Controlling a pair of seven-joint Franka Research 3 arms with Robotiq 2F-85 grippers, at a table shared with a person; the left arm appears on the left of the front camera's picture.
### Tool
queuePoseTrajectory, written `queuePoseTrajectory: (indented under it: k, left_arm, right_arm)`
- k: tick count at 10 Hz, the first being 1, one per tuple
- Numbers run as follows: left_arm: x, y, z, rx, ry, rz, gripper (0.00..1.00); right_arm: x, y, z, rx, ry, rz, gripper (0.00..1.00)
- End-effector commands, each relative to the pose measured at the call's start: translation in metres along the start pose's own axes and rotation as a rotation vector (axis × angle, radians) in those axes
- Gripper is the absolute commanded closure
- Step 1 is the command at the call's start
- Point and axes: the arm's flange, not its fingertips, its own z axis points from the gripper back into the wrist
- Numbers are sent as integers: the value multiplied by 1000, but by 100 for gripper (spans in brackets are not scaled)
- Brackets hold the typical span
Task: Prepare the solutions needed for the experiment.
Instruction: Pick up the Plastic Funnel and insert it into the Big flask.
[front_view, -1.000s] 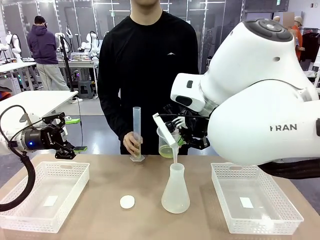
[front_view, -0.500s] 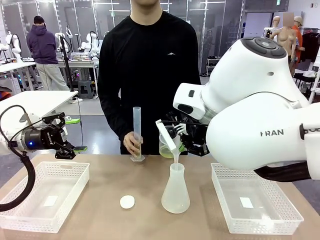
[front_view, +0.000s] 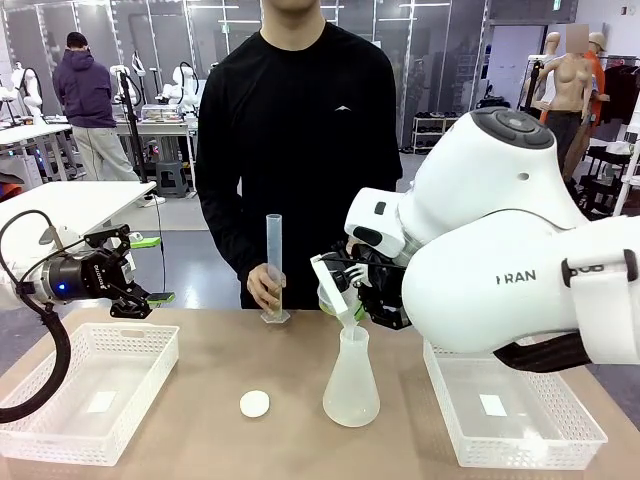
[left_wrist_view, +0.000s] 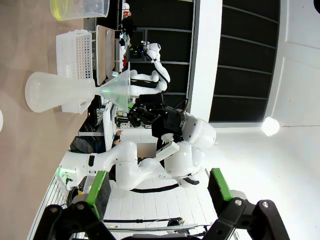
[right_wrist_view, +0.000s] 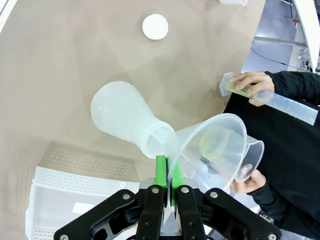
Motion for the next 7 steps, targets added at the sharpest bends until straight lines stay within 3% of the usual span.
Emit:
queuePoseTrajectory:
  k: [1,7]
  left_arm:
    - [-1,-2,0,-1,0,-10,0]
    - [-1,-2,0,-1,0,-10,0]
  right_arm:
    - [-2,5,-8,4,-24,-33,96]
    - [-9,23,-30,29,-29,-91,96]
